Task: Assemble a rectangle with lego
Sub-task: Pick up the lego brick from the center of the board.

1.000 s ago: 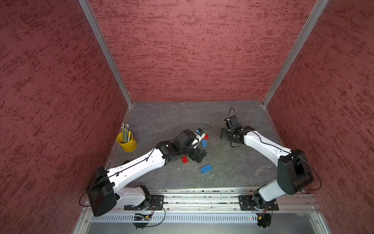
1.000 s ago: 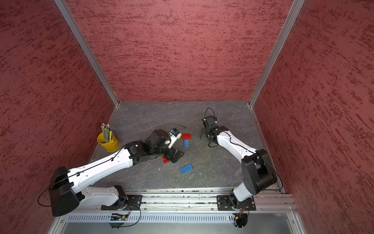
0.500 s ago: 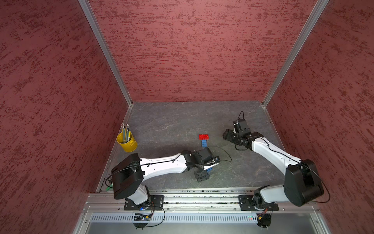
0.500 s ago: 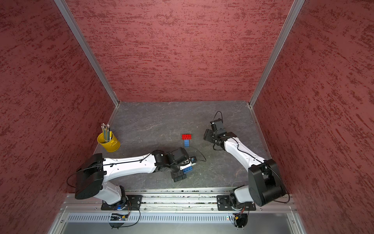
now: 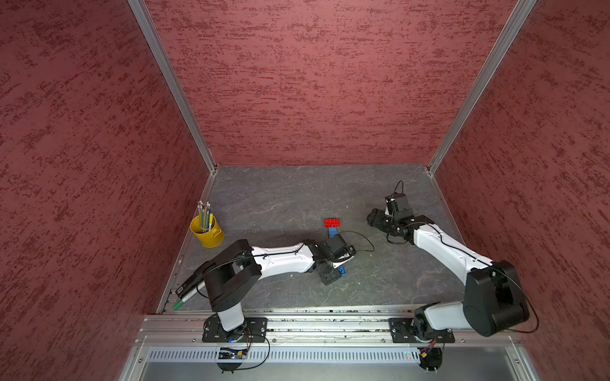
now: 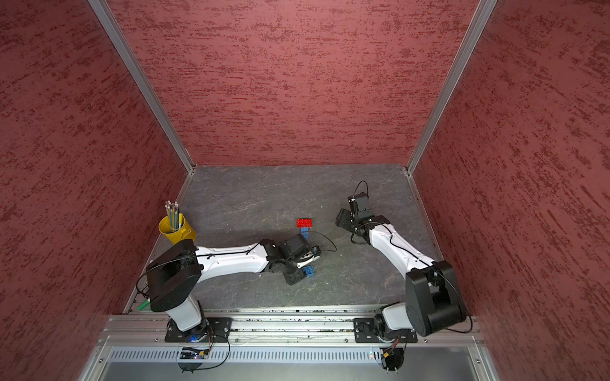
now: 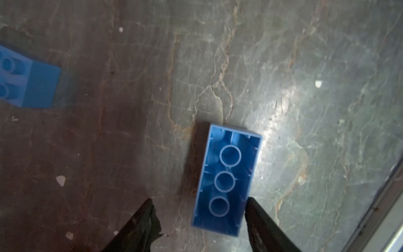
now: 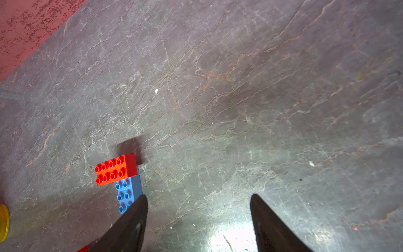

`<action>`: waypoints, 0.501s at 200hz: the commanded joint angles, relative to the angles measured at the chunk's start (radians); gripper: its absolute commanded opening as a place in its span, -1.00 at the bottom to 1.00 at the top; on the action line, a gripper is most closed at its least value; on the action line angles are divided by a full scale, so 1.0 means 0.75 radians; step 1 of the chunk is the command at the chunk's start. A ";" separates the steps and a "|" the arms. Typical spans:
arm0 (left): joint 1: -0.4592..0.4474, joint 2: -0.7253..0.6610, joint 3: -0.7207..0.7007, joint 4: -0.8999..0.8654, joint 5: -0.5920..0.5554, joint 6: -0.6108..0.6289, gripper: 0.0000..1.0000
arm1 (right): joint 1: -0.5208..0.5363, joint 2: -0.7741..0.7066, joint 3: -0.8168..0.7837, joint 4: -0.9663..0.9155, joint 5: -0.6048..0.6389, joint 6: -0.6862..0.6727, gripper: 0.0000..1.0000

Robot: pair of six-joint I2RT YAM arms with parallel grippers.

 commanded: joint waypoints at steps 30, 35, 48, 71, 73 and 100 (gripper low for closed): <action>-0.002 0.044 0.026 0.057 0.107 -0.006 0.01 | -0.029 -0.027 -0.023 0.033 -0.013 -0.005 0.44; -0.003 0.048 0.027 0.056 0.112 -0.004 -0.02 | -0.030 -0.025 -0.023 0.034 -0.014 -0.005 0.44; -0.004 0.052 0.024 0.057 0.118 -0.002 -0.14 | -0.032 -0.023 -0.027 0.036 -0.016 -0.003 0.44; -0.003 0.053 0.017 0.063 0.119 -0.004 -0.38 | -0.034 -0.020 -0.024 0.037 -0.018 0.000 0.44; -0.003 0.053 0.014 0.065 0.120 -0.005 -0.39 | -0.034 -0.021 -0.023 0.036 -0.018 0.001 0.44; -0.003 0.028 0.002 0.086 0.114 -0.015 -0.46 | -0.036 -0.025 -0.009 0.032 -0.024 0.006 0.43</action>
